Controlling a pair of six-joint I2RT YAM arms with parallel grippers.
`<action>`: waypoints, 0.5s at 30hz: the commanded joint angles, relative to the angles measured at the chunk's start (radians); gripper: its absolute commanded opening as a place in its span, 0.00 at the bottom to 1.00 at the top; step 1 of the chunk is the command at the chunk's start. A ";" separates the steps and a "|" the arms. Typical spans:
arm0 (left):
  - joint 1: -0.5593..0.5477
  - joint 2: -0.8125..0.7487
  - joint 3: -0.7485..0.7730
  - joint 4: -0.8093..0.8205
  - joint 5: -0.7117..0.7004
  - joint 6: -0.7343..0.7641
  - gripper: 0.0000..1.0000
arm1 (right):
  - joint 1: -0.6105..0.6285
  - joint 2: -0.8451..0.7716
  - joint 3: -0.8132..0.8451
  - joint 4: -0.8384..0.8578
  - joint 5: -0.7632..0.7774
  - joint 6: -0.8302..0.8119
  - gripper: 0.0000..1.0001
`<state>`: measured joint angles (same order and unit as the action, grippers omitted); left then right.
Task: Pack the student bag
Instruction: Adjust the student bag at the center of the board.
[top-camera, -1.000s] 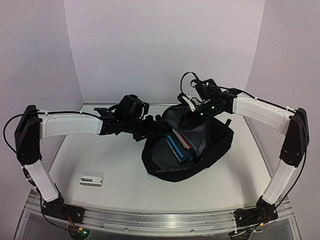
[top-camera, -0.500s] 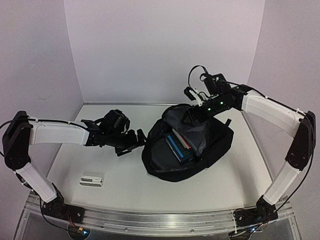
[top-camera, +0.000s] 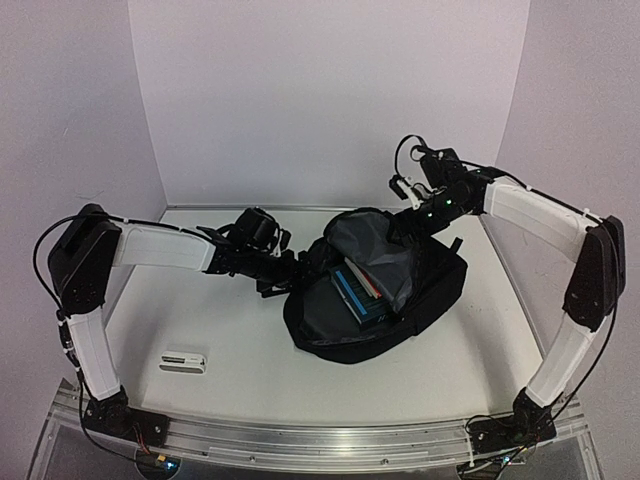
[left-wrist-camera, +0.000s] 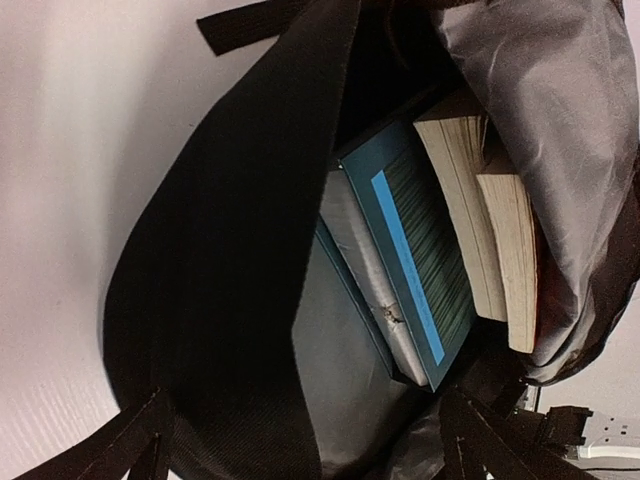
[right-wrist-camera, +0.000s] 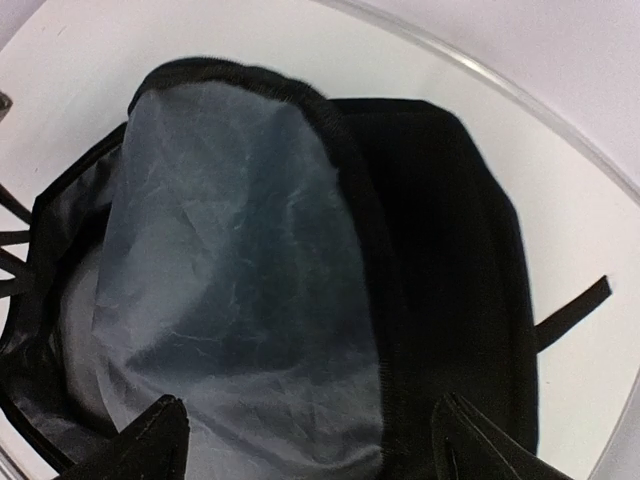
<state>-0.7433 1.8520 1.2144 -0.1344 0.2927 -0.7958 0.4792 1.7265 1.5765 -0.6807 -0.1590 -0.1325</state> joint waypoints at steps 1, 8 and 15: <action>-0.001 0.041 0.049 0.067 0.078 0.009 0.89 | 0.004 0.050 0.018 -0.063 -0.196 -0.007 0.77; 0.000 0.039 0.033 0.100 0.070 -0.014 0.82 | 0.008 0.005 0.010 -0.085 -0.489 0.006 0.49; 0.020 0.022 0.003 0.110 0.065 -0.032 0.76 | 0.034 -0.063 0.010 -0.083 -0.398 0.014 0.62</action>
<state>-0.7369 1.8980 1.2221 -0.0783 0.3480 -0.8173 0.5025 1.7539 1.5703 -0.7596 -0.6052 -0.1253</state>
